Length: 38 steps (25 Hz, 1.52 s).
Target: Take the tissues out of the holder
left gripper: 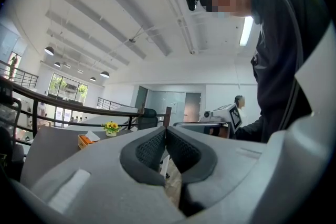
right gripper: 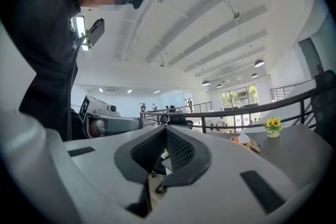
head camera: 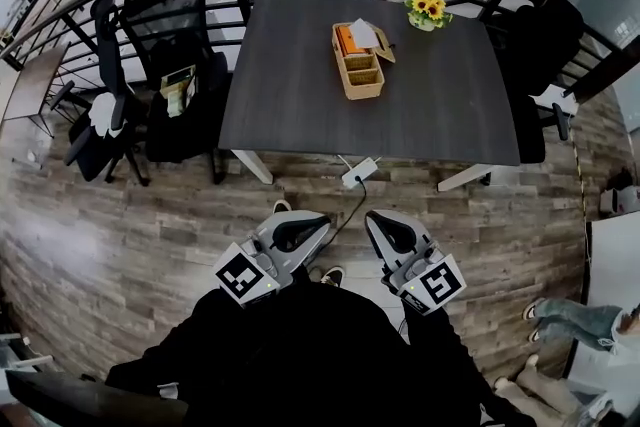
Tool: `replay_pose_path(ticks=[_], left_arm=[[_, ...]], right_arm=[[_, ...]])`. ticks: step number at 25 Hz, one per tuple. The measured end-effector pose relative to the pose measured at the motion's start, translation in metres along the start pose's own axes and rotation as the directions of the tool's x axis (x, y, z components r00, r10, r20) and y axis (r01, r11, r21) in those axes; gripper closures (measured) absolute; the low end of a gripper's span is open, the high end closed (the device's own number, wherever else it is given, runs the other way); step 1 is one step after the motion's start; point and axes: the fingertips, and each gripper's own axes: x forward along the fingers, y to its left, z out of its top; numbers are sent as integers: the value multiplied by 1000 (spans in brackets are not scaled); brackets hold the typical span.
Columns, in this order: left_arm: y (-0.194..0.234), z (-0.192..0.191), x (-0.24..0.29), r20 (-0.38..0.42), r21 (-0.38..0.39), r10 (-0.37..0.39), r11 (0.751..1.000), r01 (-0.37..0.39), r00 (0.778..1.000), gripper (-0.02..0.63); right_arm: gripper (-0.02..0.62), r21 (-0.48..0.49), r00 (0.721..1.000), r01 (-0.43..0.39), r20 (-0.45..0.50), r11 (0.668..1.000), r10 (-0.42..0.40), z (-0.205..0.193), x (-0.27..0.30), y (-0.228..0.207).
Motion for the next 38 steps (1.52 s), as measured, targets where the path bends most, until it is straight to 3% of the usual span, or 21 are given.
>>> replay_pose_path(ticks=[11,25,38], left_arm=[[122,20,16,14,-4,-15,1000,15,1000,598],[266,50,15,29,23,-65,998,64,997,598],[346,55,34,24,-14,-108,994,108,994,598]], right_arm=[[593,4,999,27,-43,1000,-27,2,107,-54],[592,-1,989,121,-91,993,-121,11,237,-115],[591,24,945,242,-231,970,-230,-20,299,-188]])
